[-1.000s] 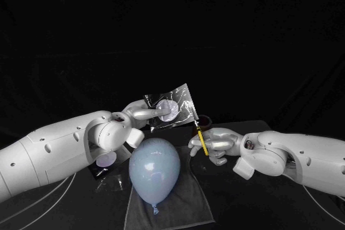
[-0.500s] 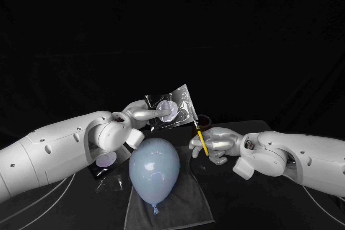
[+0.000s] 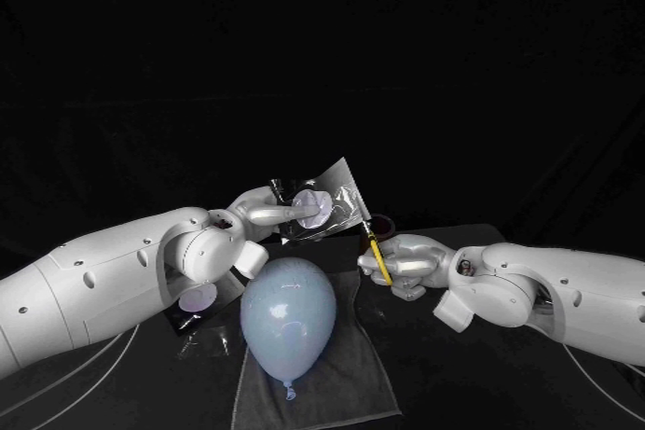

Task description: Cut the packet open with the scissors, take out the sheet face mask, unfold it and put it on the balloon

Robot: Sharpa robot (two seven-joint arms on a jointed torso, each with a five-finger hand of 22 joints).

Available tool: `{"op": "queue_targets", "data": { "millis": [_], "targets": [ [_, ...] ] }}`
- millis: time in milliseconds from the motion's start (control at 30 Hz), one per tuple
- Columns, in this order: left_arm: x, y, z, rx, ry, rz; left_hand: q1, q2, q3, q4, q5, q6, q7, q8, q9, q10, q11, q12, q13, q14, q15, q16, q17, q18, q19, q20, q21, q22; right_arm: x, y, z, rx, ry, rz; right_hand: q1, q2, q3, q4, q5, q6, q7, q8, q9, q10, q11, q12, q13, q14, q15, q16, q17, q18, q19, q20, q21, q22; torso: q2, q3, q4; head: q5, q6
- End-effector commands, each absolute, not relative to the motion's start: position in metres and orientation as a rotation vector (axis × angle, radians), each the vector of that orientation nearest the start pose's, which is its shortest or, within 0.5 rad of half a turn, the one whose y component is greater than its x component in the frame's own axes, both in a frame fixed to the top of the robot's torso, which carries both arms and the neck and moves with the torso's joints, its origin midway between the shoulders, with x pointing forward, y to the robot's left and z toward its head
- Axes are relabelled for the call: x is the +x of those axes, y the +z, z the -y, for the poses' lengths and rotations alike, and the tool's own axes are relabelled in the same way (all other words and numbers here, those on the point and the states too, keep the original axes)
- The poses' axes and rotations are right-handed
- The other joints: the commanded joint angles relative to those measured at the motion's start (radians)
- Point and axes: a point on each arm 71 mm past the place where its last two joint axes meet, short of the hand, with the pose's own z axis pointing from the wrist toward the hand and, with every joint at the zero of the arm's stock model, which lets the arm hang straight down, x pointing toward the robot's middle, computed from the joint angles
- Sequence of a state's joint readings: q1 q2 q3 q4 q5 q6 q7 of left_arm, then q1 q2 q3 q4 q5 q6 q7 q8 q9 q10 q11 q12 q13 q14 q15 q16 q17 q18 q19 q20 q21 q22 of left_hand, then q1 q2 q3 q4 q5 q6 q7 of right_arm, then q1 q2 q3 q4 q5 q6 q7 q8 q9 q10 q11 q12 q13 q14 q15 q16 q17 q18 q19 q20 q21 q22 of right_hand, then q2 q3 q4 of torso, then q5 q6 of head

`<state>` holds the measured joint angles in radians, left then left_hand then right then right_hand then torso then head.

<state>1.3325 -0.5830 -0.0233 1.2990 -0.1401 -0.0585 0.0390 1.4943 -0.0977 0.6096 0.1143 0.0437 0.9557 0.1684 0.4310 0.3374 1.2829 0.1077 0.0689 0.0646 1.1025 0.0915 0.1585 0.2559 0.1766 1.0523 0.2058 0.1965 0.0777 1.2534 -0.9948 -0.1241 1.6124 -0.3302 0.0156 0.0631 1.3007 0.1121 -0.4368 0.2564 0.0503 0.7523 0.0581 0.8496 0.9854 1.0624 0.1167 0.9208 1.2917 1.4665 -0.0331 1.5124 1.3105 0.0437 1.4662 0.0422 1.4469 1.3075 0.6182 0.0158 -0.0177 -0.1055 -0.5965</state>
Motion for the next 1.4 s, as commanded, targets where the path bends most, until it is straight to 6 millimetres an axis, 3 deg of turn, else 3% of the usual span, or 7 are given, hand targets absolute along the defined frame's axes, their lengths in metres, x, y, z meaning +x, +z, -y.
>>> {"op": "queue_targets", "data": {
  "millis": [33, 233, 667, 933, 1033, 1200, 1400],
  "targets": [
    [0.5350, -0.1367, -0.1194, -0.853, -1.577, -1.858, -0.001, 0.008, 0.004, -0.005, 0.005, 0.004, 0.000, 0.004, 0.040, 0.007, 0.001, -0.003, 0.001, 0.003, -0.001, -0.004, 0.001, 0.007, 0.007, -0.001, 0.004, 0.001, 0.4556, -0.1947, 0.2393, 0.822, 1.378, -1.992, 0.000, 0.017, -0.026, -0.004, -0.002, 0.011, -0.015, 0.039, 0.029, 0.423, -0.143, 0.529, 0.151, 0.081, -0.052, 0.012, 0.156, -0.017, 0.055, -0.016, 0.023, 0.205, 0.000, -0.0005, 0.0006, 0.000, -0.001],
    [0.5357, -0.1367, -0.1212, -0.858, -1.573, -1.848, -0.001, 0.008, 0.004, -0.005, 0.005, 0.004, 0.000, 0.004, 0.040, 0.007, 0.001, -0.003, 0.001, 0.003, -0.001, -0.004, 0.001, 0.007, 0.007, -0.001, 0.004, 0.001, 0.4557, -0.1963, 0.2424, 0.827, 1.351, -2.012, -0.003, 0.034, -0.025, -0.001, -0.001, 0.046, -0.039, 0.106, 0.077, 0.487, -0.163, 0.620, 0.247, 0.092, -0.068, 0.033, 0.201, -0.027, 0.073, -0.031, 0.059, 0.226, 0.000, -0.0009, 0.0003, 0.000, -0.004],
    [0.5364, -0.1367, -0.1220, -0.865, -1.570, -1.833, -0.001, 0.008, 0.004, -0.005, 0.005, 0.004, 0.000, 0.004, 0.040, 0.007, 0.001, -0.003, 0.001, 0.003, -0.001, -0.004, 0.001, 0.007, 0.007, -0.001, 0.004, 0.001, 0.4505, -0.1986, 0.2417, 0.821, 1.342, -2.077, -0.013, 0.160, -0.015, 0.026, -0.001, 0.537, -0.097, 0.539, 0.428, 0.508, -0.214, 0.650, 0.279, 0.104, -0.110, 0.058, 0.260, -0.039, 0.096, -0.070, 0.106, 0.253, 0.000, -0.0008, -0.0007, 0.002, -0.009],
    [0.5360, -0.1368, -0.1214, -0.861, -1.573, -1.836, -0.001, 0.008, 0.004, -0.005, 0.005, 0.004, 0.000, 0.004, 0.040, 0.007, 0.001, -0.003, 0.001, 0.003, -0.001, -0.004, 0.001, 0.007, 0.007, -0.001, 0.004, 0.001, 0.4481, -0.1966, 0.2375, 0.826, 1.371, -2.061, -0.026, 0.176, -0.013, 0.031, -0.001, 0.563, -0.106, 0.559, 0.445, 0.508, -0.222, 0.650, 0.279, 0.104, -0.118, 0.058, 0.260, -0.039, 0.097, -0.077, 0.108, 0.255, 0.000, -0.0002, -0.0001, -0.004, -0.005],
    [0.5360, -0.1369, -0.1214, -0.858, -1.572, -1.837, -0.003, 0.009, 0.005, -0.006, 0.005, 0.004, 0.000, 0.004, 0.041, 0.008, 0.001, -0.004, 0.001, 0.003, -0.001, -0.004, 0.001, 0.007, 0.007, -0.001, 0.005, 0.001, 0.4489, -0.1951, 0.2372, 0.849, 1.382, -2.025, -0.038, 0.126, -0.028, 0.026, -0.001, 0.417, -0.101, 0.462, 0.376, 0.508, -0.219, 0.650, 0.279, 0.104, -0.118, 0.058, 0.260, -0.034, 0.087, -0.079, 0.086, 0.243, 0.000, 0.0000, 0.0001, -0.003, -0.005],
    [0.5358, -0.1369, -0.1215, -0.851, -1.571, -1.839, -0.003, 0.009, 0.005, -0.006, 0.005, 0.004, 0.000, 0.004, 0.041, 0.008, 0.001, -0.004, 0.001, 0.003, -0.001, -0.004, 0.001, 0.007, 0.007, -0.001, 0.005, 0.001, 0.4499, -0.1932, 0.2370, 0.867, 1.396, -1.984, -0.052, 0.063, -0.022, 0.027, 0.001, -0.027, -0.020, -0.024, 0.089, 0.260, -0.142, 0.270, -0.034, 0.092, -0.058, 0.035, 0.211, -0.018, 0.052, -0.036, 0.015, 0.207, 0.001, -0.0003, -0.0002, -0.004, -0.005],
    [0.5356, -0.1369, -0.1219, -0.835, -1.569, -1.844, -0.003, 0.009, 0.005, -0.006, 0.005, 0.004, 0.000, 0.004, 0.041, 0.008, 0.001, -0.004, 0.001, 0.003, -0.001, -0.004, 0.001, 0.007, 0.007, -0.001, 0.005, 0.001, 0.4508, -0.1925, 0.2373, 0.877, 1.406, -1.964, -0.045, 0.034, -0.027, 0.019, -0.002, -0.079, 0.040, -0.203, -0.009, 0.083, -0.094, -0.132, -0.349, 0.082, -0.014, 0.014, 0.172, -0.009, 0.036, 0.008, -0.018, 0.191, 0.000, -0.0004, -0.0001, -0.004, -0.004]
  ]
}}
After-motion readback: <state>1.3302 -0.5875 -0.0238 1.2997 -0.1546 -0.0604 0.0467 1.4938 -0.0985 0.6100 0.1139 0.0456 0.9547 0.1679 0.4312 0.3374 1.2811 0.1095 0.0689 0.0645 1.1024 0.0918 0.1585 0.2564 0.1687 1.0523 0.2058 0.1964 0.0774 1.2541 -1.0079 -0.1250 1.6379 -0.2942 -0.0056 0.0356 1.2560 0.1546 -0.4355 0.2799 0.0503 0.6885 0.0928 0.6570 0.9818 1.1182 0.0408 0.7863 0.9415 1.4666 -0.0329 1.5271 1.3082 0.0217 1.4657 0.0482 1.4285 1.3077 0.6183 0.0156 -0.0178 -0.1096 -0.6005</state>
